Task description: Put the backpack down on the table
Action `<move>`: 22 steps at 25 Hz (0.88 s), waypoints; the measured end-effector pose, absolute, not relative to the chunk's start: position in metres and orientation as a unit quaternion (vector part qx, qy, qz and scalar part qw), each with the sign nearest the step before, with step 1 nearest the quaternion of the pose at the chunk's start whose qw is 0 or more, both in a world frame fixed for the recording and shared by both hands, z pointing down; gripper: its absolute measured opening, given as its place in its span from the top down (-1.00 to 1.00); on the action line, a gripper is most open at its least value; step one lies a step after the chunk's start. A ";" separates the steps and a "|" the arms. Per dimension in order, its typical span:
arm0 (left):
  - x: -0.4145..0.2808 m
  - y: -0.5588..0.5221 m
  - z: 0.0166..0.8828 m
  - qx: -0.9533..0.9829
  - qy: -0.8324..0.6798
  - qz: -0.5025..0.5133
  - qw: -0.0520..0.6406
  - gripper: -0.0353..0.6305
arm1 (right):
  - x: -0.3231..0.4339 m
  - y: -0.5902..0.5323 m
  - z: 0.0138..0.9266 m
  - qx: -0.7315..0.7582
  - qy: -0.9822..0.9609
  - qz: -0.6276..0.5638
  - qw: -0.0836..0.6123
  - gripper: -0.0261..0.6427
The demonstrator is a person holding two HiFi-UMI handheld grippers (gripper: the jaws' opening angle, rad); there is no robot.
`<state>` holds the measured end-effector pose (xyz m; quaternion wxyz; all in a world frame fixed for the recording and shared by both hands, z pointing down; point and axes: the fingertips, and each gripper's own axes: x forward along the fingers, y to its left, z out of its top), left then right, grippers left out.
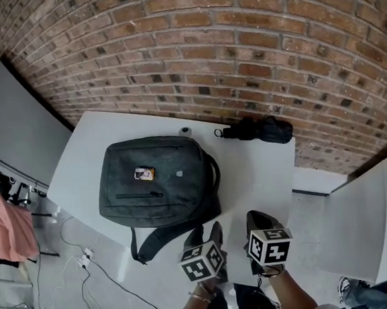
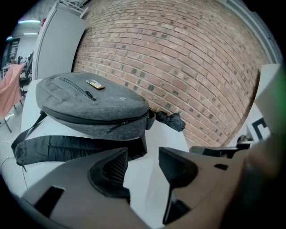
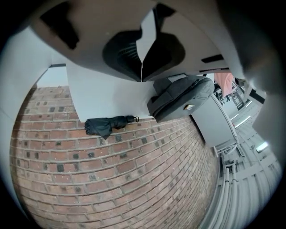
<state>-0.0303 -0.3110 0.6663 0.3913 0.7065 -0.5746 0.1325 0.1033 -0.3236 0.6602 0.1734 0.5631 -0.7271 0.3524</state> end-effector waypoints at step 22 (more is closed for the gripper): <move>-0.205 -0.255 0.522 0.679 -0.675 0.022 0.289 0.70 | -0.010 -0.307 0.539 0.511 -0.807 0.239 0.174 0.83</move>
